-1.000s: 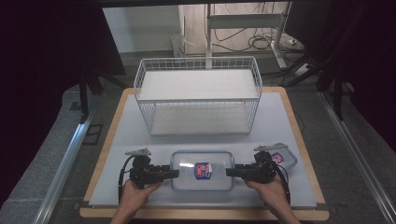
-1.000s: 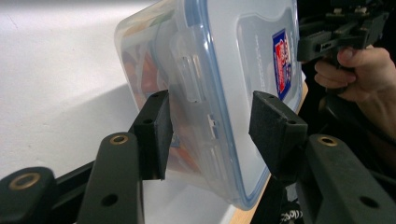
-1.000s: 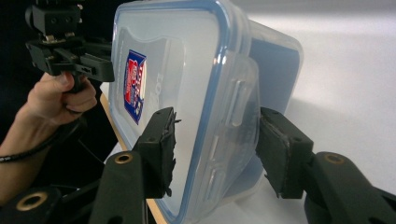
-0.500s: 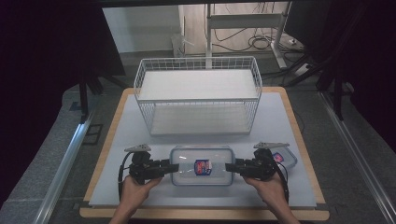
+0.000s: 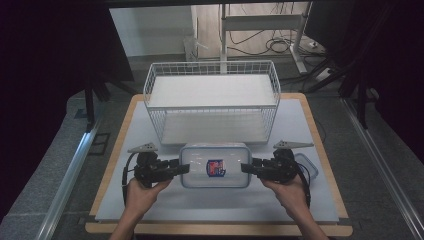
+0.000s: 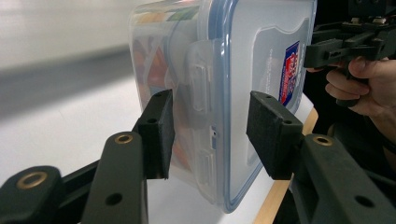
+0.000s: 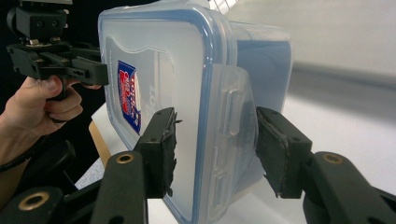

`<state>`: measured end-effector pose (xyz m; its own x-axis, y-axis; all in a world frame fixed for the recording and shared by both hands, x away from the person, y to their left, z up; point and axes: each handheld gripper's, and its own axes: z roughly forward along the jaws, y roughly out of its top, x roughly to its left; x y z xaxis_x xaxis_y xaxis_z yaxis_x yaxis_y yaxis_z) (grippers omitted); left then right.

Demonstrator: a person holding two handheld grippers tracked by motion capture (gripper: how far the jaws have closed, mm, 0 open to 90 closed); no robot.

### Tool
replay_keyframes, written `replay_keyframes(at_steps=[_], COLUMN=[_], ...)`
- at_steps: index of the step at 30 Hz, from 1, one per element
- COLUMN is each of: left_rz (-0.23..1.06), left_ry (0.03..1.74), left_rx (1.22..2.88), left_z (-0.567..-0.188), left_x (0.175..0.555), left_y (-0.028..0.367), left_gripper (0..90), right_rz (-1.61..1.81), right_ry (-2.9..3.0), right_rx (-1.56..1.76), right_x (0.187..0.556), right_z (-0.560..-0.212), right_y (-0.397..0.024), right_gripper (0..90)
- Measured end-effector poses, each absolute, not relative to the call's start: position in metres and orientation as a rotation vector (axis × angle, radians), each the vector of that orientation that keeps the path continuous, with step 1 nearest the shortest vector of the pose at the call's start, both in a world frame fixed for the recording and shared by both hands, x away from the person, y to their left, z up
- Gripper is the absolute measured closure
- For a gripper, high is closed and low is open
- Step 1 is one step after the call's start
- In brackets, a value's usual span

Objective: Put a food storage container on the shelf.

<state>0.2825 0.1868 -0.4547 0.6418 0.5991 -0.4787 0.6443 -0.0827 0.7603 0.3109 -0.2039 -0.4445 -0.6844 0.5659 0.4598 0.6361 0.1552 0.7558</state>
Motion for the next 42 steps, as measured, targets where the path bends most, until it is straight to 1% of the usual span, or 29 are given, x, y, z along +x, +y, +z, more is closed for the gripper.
replay_keyframes(at_steps=[9, 14, 31, 42], left_rz=[0.01, 0.02, 0.041, 0.032], left_ry=[0.964, 0.963, 0.958, 0.97], left_rx=[1.752, 1.739, 1.712, 1.694], left_z=[-0.416, -0.4, -0.36, -0.331], left_x=[0.295, 0.303, 0.333, 0.363], left_y=[0.19, 0.191, 0.201, 0.21], left_gripper=[52.4, 52.5, 52.6, 52.2], right_rz=[-1.68, -1.725, -1.783, -1.802], right_ry=[-2.347, -2.343, -2.305, -2.266], right_rx=[-1.181, -1.169, -1.168, -1.175], right_x=[0.324, 0.335, 0.367, 0.393], right_z=[-0.408, -0.388, -0.347, -0.322], right_y=[-0.202, -0.2, -0.192, -0.185], right_gripper=[50.0, 50.1, 50.7, 51.6])
